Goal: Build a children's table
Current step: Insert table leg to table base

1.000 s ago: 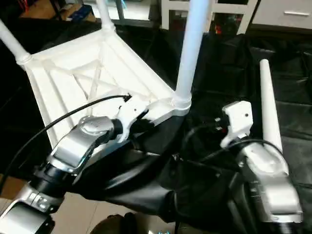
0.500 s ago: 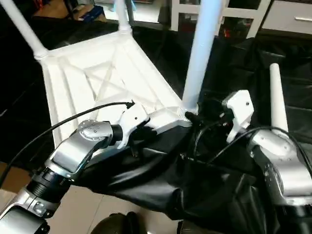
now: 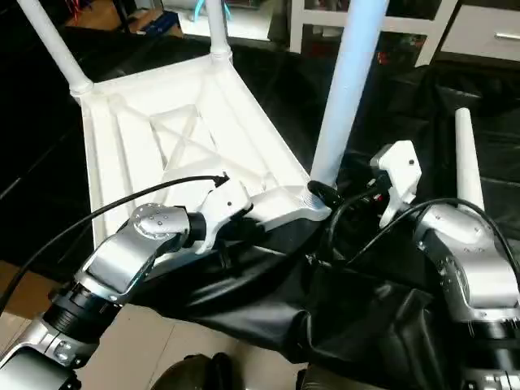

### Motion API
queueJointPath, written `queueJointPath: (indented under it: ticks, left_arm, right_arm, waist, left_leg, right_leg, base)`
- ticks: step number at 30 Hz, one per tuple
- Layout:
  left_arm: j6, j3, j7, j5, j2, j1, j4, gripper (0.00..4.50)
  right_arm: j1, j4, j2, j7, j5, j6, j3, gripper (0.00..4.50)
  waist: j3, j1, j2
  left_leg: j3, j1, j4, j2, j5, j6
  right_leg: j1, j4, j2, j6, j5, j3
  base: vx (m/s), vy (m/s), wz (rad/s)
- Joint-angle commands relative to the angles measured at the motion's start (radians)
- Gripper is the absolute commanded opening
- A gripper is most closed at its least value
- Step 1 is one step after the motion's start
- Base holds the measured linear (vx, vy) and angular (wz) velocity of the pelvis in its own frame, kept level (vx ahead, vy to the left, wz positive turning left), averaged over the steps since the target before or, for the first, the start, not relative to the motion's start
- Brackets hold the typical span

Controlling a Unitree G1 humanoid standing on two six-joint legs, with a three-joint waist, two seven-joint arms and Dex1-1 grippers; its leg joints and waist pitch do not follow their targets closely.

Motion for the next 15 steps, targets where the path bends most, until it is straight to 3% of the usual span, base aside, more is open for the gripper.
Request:
queueJointPath:
  ticks: [1,15]
  left_arm:
    - [-0.032,-0.016,-0.032,-0.025,-0.004,-0.003,-0.062,0.0]
    - [-0.031,-0.024,-0.052,-0.027,0.011,0.002,-0.077,0.0]
  right_arm:
    - [-0.019,0.022,-0.001,0.023,-0.008,-0.016,0.015,3.65]
    - [-0.06,0.1,-0.02,0.119,-0.039,-0.048,0.045,2.42]
  waist:
    - [-0.102,-0.004,-0.04]
    - [-0.102,-0.003,-0.046]
  left_leg:
    - [-0.045,0.051,-0.063,0.073,-0.033,0.207]
    - [-0.045,0.047,-0.062,0.072,-0.062,0.199]
  right_leg:
    - [0.048,-0.037,-0.019,-0.255,-0.084,0.005]
    - [0.048,-0.038,-0.021,-0.255,-0.126,0.005]
  base:
    - [0.0,0.0,0.0]
    - [0.0,0.0,0.0]
